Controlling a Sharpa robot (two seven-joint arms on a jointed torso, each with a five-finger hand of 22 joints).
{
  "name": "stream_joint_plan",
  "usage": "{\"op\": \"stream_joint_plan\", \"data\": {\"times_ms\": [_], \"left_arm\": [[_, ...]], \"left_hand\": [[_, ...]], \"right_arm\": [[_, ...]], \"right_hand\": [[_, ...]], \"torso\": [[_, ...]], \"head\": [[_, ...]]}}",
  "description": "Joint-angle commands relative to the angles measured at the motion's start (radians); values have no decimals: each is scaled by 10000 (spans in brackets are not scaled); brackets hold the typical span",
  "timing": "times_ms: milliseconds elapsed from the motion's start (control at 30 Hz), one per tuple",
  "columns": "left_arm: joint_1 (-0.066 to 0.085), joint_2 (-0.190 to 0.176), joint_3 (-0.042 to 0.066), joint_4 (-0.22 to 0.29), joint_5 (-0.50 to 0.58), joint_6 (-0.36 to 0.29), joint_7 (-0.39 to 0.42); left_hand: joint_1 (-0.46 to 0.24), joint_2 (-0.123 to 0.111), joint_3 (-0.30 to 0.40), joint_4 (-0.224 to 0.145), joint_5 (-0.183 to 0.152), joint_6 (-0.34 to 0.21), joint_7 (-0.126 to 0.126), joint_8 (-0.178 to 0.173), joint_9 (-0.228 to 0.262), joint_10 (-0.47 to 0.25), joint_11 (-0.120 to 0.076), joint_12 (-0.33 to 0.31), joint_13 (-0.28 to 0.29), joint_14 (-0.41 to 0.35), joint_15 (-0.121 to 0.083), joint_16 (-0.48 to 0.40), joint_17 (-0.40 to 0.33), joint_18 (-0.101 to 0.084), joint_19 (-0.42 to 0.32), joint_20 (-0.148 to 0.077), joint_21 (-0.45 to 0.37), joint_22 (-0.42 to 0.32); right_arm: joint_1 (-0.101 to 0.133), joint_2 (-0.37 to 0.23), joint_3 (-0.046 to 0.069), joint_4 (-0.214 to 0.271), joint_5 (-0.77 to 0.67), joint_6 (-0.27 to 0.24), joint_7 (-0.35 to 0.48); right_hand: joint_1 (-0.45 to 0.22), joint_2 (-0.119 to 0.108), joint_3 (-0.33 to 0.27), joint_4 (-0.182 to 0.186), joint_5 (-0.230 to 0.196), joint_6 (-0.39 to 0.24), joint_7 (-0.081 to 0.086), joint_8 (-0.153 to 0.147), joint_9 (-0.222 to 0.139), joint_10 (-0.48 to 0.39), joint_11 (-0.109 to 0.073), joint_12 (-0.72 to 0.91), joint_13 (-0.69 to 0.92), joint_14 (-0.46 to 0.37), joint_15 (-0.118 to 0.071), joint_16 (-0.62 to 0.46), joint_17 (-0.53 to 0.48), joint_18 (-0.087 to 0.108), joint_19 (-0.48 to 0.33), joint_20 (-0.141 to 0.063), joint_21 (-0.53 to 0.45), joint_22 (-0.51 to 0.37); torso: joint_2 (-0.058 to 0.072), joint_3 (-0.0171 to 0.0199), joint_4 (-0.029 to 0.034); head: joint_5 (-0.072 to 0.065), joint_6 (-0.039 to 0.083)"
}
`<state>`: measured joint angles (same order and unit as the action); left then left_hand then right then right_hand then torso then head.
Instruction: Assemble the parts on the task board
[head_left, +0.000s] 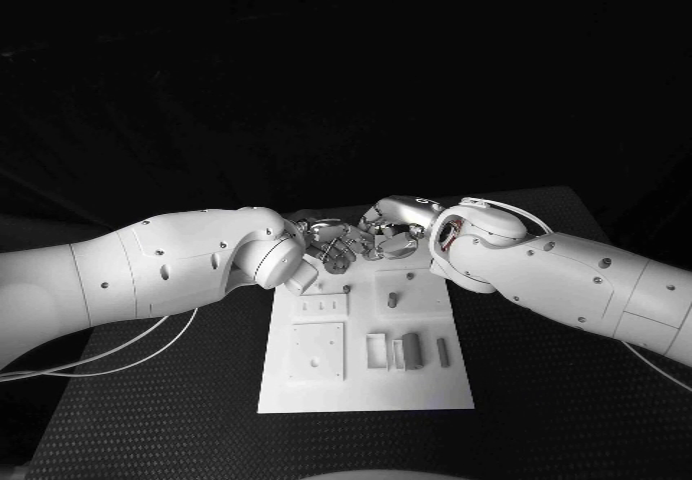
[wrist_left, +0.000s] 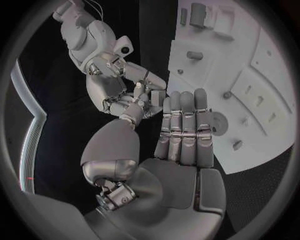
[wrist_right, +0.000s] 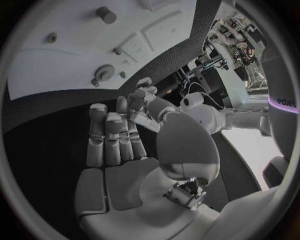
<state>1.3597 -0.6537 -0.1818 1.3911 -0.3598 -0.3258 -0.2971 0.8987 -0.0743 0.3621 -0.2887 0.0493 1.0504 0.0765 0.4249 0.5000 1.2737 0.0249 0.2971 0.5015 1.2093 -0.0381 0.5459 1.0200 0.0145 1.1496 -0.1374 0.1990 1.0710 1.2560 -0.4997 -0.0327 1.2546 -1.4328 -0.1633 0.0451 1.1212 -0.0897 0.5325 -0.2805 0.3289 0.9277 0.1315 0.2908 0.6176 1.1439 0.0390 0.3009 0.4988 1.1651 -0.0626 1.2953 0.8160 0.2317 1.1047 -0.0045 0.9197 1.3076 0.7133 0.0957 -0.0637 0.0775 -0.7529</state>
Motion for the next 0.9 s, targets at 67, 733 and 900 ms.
{"op": "stream_joint_plan", "data": {"times_ms": [67, 733, 900], "left_arm": [[27, 14, 27, 37, -74, 224, 147], [26, 24, 30, 35, 132, 167, 46], [26, 24, 31, 38, 146, 271, 14]], "left_hand": [[183, 22, 181, 10, 5, 111, 4, 29, 59, -24, -41, 97, 24, -46, -58, 96, -42, 72, 74, -21, 59, 43], [663, 191, 1239, 32, -2, 193, -14, -65, 306, -40, -49, 237, 41, -136, -71, 441, -243, 28, 108, -45, 76, 264], [814, 176, 1541, 2, 2, 194, -24, -94, 375, -52, -50, 264, 40, -166, -74, 520, -301, 23, 103, -49, 78, 331]], "right_arm": [[-29, 18, -18, -12, -109, 245, 65], [-33, 15, -18, -12, -121, 294, 49], [-36, 22, -18, -15, -132, 294, 41]], "right_hand": [[-60, 6, -30, -14, 60, 51, 118, 17, 13, 523, 57, -40, 2, -75, -23, -23, -16, 301, -4, -42, -40, 153], [-69, 8, -33, -12, 60, 53, 118, 13, 17, 534, 57, -60, 0, -75, -24, -25, -19, 301, -1, -42, -46, 152], [-71, 8, -34, -12, 60, 53, 118, 11, 18, 536, 57, -65, -1, -75, -23, -26, -19, 301, -1, -42, -47, 151]], "torso": [[-3, 2, -3], [0, 6, -1], [-2, 8, -5]], "head": [[-6, -5], [-6, -43], [-4, -53]]}}
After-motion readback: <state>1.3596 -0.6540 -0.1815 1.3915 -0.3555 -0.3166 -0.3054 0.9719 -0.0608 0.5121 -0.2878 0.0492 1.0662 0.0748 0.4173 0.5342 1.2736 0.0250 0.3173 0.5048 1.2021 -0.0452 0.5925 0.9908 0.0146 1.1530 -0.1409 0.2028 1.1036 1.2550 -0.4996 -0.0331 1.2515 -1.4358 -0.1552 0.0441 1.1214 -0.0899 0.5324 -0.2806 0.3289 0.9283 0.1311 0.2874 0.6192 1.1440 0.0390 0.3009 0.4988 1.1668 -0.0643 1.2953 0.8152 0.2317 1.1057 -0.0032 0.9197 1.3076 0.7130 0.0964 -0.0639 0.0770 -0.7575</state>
